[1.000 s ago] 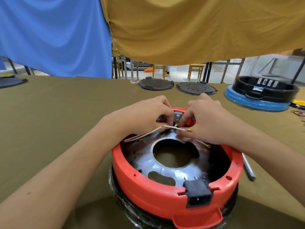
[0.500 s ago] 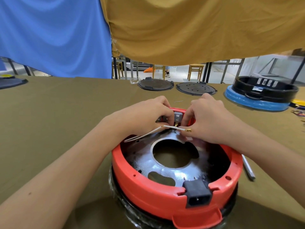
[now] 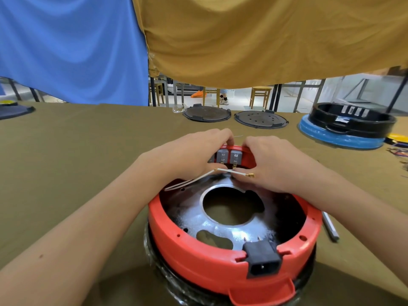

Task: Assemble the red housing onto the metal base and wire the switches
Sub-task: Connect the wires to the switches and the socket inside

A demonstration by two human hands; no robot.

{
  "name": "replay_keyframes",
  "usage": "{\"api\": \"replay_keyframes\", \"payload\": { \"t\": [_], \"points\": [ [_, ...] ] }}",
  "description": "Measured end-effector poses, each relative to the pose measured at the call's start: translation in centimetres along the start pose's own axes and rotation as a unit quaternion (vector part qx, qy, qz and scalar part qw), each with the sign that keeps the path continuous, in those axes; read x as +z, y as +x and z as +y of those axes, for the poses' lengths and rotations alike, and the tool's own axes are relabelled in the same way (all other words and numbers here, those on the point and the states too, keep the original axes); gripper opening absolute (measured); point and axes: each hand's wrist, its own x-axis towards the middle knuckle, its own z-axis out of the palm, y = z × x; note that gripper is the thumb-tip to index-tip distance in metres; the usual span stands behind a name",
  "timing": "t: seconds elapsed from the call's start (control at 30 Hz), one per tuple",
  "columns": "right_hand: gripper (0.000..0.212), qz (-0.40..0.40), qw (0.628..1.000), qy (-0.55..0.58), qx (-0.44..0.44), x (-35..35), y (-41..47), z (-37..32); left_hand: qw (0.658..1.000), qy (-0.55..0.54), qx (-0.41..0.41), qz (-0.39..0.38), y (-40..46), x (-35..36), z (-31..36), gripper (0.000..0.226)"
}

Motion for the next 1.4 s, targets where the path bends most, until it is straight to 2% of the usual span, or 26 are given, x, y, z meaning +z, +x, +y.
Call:
{"api": "replay_keyframes", "payload": {
  "t": [0.4, 0.63, 0.8, 0.93, 1.07, 1.23, 1.4],
  "points": [
    [0.036, -0.014, 1.0, -0.023, 0.006, -0.2, 0.3, -0.2, 1.0, 0.012, 0.001, -0.003, 0.3, 0.0, 0.0, 0.039],
    [0.045, -0.022, 1.0, 0.009, 0.006, -0.1, -0.1, 0.2, 1.0, -0.023, -0.013, 0.009, -0.2, -0.6, 0.0, 0.047],
    [0.041, -0.022, 1.0, 0.019, 0.005, -0.1, -0.2, 0.3, 0.996, -0.076, -0.042, 0.004, -1.5, -1.7, -0.9, 0.049],
    [0.042, -0.023, 0.999, 0.024, 0.012, -0.2, -0.1, 0.3, 0.997, -0.059, -0.056, -0.017, -1.9, -1.7, -1.0, 0.043],
    [0.047, -0.031, 0.999, 0.02, 0.019, -0.2, 0.1, 0.2, 0.998, -0.027, -0.046, 0.011, -1.5, -1.1, -0.8, 0.04],
    [0.041, -0.018, 1.0, -0.009, 0.013, 0.0, 0.4, 0.1, 0.999, 0.018, -0.038, 0.023, -1.0, -0.7, -0.8, 0.038],
    [0.042, -0.011, 1.0, -0.015, 0.013, -0.1, 0.3, 0.1, 0.999, -0.011, -0.045, 0.029, -1.2, -0.8, -1.0, 0.039]
  ]
}}
